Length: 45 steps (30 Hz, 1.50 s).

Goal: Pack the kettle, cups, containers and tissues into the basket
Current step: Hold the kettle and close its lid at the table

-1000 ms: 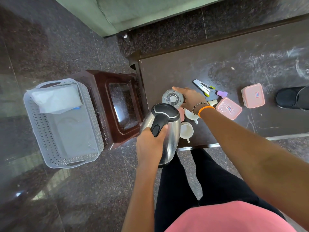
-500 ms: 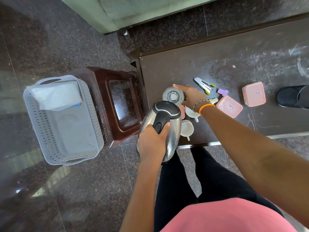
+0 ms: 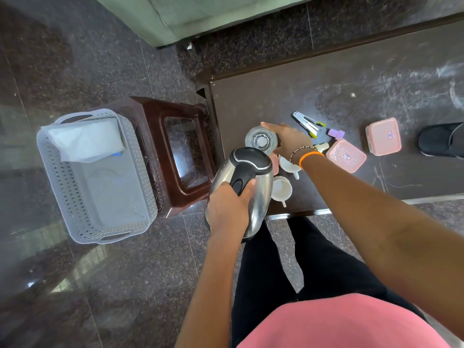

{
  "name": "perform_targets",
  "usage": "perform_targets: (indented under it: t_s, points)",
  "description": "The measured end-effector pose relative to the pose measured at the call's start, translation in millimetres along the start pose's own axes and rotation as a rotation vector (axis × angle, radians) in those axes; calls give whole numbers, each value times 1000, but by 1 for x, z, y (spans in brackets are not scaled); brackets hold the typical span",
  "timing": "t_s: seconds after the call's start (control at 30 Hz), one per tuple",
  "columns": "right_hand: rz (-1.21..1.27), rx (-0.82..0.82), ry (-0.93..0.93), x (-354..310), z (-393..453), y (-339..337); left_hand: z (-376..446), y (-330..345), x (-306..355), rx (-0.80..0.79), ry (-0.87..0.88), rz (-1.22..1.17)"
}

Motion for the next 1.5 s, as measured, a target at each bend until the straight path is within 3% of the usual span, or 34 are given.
perform_targets:
  t_s: [1.5]
  points:
    - [-25,-29,10,0,2,1,2,-7,4,-34,5,46]
Point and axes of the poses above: each hand's wrist, its own z-axis towards the middle knuckle, its own y-axis out of the palm, x = y × z, the point moved 2 cm from there along z, towards the middle knuckle, and after that the axes turned 15 degrees about -x, right-handed, at the moved point
